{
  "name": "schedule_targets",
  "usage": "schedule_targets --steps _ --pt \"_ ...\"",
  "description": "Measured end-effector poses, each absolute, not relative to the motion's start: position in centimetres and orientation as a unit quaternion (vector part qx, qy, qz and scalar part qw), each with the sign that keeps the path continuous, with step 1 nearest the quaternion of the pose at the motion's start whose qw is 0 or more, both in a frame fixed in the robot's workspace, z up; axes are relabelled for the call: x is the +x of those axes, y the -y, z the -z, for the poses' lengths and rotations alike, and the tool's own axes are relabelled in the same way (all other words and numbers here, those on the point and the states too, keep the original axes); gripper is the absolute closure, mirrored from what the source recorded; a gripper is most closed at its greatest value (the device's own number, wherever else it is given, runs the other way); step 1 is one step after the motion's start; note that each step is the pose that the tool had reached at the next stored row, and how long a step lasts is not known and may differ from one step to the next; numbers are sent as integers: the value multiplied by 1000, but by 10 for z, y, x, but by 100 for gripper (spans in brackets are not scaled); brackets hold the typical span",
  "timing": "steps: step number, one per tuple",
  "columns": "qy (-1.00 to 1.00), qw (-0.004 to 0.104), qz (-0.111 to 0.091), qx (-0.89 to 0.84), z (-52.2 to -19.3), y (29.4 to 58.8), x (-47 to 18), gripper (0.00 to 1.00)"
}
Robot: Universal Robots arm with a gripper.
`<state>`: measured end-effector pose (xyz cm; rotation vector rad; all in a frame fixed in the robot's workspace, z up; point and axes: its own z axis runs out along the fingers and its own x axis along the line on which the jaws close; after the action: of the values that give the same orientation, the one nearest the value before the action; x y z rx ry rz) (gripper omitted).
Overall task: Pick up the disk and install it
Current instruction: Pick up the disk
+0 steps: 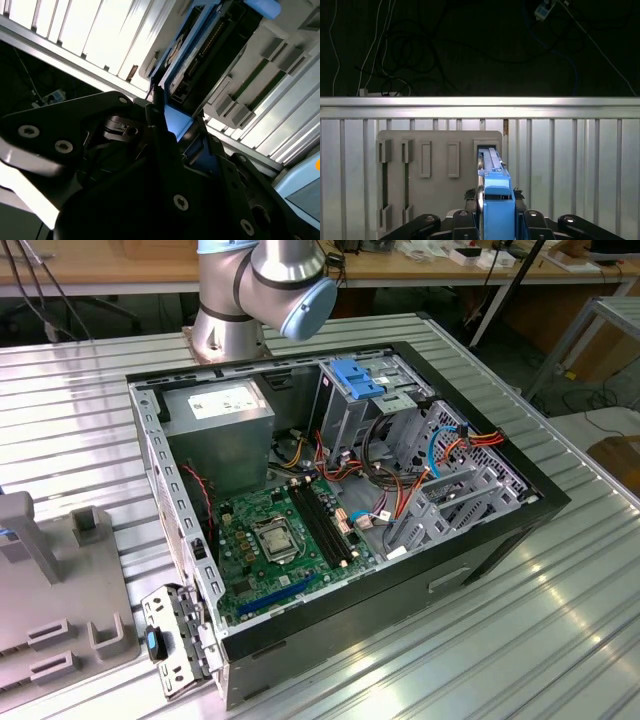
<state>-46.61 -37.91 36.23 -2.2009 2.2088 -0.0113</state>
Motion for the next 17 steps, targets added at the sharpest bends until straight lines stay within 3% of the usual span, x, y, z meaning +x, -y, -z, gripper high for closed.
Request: schedule_targets --steps 13,17 --pt "-708 12 4 -706 -417 379 -466 63" --pt "-708 12 4 -706 -420 379 -466 63"
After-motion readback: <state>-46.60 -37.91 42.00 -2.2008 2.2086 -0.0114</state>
